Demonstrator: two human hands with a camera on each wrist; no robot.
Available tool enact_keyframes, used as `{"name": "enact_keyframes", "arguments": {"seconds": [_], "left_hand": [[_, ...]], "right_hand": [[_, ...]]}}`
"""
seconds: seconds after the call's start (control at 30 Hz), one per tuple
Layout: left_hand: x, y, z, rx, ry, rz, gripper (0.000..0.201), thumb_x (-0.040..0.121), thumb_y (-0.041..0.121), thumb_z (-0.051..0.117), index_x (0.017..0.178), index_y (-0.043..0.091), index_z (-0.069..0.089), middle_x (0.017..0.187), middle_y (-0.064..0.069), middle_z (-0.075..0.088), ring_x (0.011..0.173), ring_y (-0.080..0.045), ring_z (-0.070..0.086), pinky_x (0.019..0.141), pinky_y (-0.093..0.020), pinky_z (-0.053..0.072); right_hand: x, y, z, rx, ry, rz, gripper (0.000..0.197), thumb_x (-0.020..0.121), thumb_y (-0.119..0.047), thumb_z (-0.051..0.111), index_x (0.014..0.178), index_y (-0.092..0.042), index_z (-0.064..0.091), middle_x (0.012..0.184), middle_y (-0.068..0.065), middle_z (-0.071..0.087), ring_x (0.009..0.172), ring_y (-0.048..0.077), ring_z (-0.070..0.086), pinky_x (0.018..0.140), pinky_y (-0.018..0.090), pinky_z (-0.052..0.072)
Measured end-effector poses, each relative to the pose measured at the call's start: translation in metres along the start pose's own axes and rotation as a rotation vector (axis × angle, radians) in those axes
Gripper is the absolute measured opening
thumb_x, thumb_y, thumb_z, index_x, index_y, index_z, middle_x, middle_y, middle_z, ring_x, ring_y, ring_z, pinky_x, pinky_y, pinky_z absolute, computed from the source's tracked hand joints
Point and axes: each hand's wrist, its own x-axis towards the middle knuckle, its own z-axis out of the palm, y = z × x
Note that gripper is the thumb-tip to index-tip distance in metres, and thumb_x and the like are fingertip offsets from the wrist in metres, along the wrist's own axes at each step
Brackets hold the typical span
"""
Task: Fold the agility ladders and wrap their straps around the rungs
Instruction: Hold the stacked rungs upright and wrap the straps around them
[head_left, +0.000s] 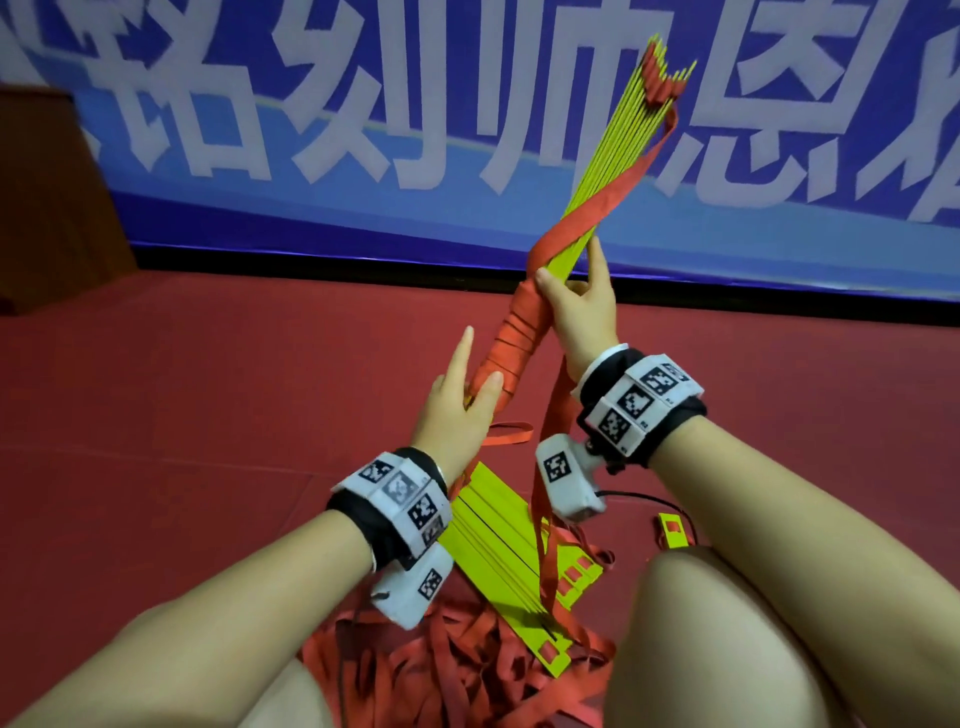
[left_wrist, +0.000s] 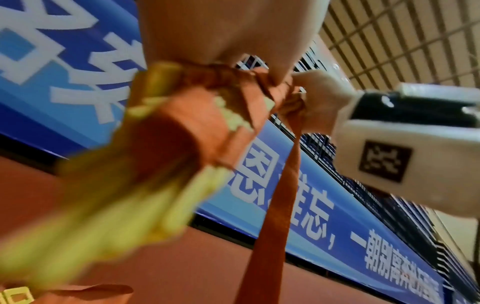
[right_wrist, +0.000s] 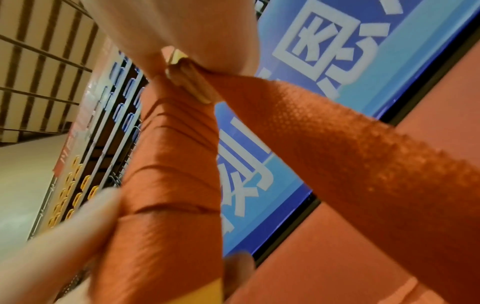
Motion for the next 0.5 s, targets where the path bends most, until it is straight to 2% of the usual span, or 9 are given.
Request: {"name": "enact_keyframes", "arguments": {"seconds": [0.07, 0.13, 0.17, 0.2, 0.23, 0.3, 0.37, 0.43, 0.5], "left_hand": [[0.005, -0.001, -0.004, -0.187, -0.083, -0.078, 0.064, 0.098, 0.036, 0.052, 0.153, 0.033, 0.02, 0.127, 0.001, 0.051, 0.116, -0.014, 0.049, 0.086, -0.01, 0.031], [0.007, -0.005, -0.008, -0.268, -0.168, -0.077, 0.068, 0.091, 0.044, 0.062, 0.149, 0.032, 0.029, 0.139, 0.003, 0.051, 0.123, -0.014, 0.051, 0.101, -0.02, 0.033], [0.007, -0.007, -0.009, -0.304, -0.193, -0.079, 0.067, 0.083, 0.048, 0.066, 0.142, 0.036, 0.038, 0.133, 0.001, 0.058, 0.114, -0.018, 0.057, 0.103, -0.031, 0.039], [0.007, -0.009, -0.009, -0.351, -0.199, -0.093, 0.062, 0.075, 0.048, 0.07, 0.131, 0.039, 0.046, 0.121, 0.001, 0.065, 0.101, -0.021, 0.063, 0.098, -0.038, 0.045], [0.006, -0.011, -0.008, -0.385, -0.187, -0.097, 0.056, 0.07, 0.045, 0.072, 0.121, 0.04, 0.05, 0.109, 0.003, 0.067, 0.091, -0.02, 0.065, 0.09, -0.039, 0.049], [0.003, -0.015, -0.007, -0.416, -0.121, -0.057, 0.055, 0.07, 0.036, 0.077, 0.118, 0.037, 0.052, 0.105, 0.007, 0.067, 0.09, -0.009, 0.065, 0.085, -0.023, 0.049], [-0.001, -0.015, -0.009, -0.383, -0.062, -0.014, 0.056, 0.078, 0.021, 0.079, 0.126, 0.029, 0.051, 0.108, 0.009, 0.066, 0.094, 0.004, 0.062, 0.084, -0.01, 0.045], [-0.001, -0.018, -0.012, -0.311, -0.012, 0.001, 0.057, 0.081, 0.015, 0.077, 0.131, 0.024, 0.051, 0.105, 0.014, 0.065, 0.095, 0.004, 0.062, 0.085, -0.01, 0.043], [0.001, -0.021, -0.015, -0.209, 0.028, -0.008, 0.063, 0.078, 0.025, 0.08, 0.134, 0.028, 0.05, 0.102, 0.021, 0.064, 0.101, -0.004, 0.062, 0.089, -0.018, 0.044]], "right_hand": [[0.002, -0.006, -0.006, 0.086, -0.088, -0.028, 0.071, 0.091, -0.009, 0.062, 0.151, -0.021, 0.027, 0.068, 0.001, 0.049, 0.049, 0.002, 0.046, 0.05, 0.017, 0.04], [0.003, -0.013, -0.009, 0.132, -0.162, -0.046, 0.07, 0.089, -0.015, 0.064, 0.149, -0.022, 0.031, 0.07, 0.003, 0.046, 0.048, 0.004, 0.041, 0.047, 0.018, 0.034], [0.004, -0.015, -0.009, 0.145, -0.197, -0.042, 0.069, 0.086, -0.02, 0.065, 0.148, -0.023, 0.034, 0.073, 0.006, 0.047, 0.051, 0.007, 0.04, 0.047, 0.019, 0.033], [0.003, -0.017, -0.008, 0.154, -0.238, -0.028, 0.068, 0.084, -0.023, 0.066, 0.146, -0.024, 0.038, 0.078, 0.009, 0.047, 0.054, 0.011, 0.04, 0.048, 0.021, 0.033], [0.003, -0.019, -0.008, 0.152, -0.276, -0.009, 0.066, 0.083, -0.025, 0.067, 0.143, -0.025, 0.042, 0.082, 0.011, 0.047, 0.057, 0.016, 0.04, 0.049, 0.022, 0.032], [0.003, -0.026, -0.011, 0.111, -0.352, 0.006, 0.052, 0.086, -0.022, 0.067, 0.135, -0.022, 0.05, 0.081, 0.011, 0.045, 0.056, 0.016, 0.036, 0.047, 0.022, 0.029], [0.005, -0.03, -0.018, 0.013, -0.403, 0.01, 0.033, 0.091, -0.018, 0.063, 0.123, -0.019, 0.058, 0.068, 0.006, 0.04, 0.046, 0.012, 0.029, 0.041, 0.019, 0.025], [0.009, -0.031, -0.024, -0.05, -0.439, 0.031, 0.025, 0.093, -0.016, 0.061, 0.118, -0.018, 0.059, 0.061, 0.003, 0.034, 0.04, 0.009, 0.026, 0.038, 0.018, 0.022], [0.01, -0.029, -0.026, -0.069, -0.427, 0.052, 0.026, 0.092, -0.017, 0.062, 0.118, -0.02, 0.061, 0.062, 0.003, 0.031, 0.04, 0.009, 0.023, 0.038, 0.018, 0.019]]}}
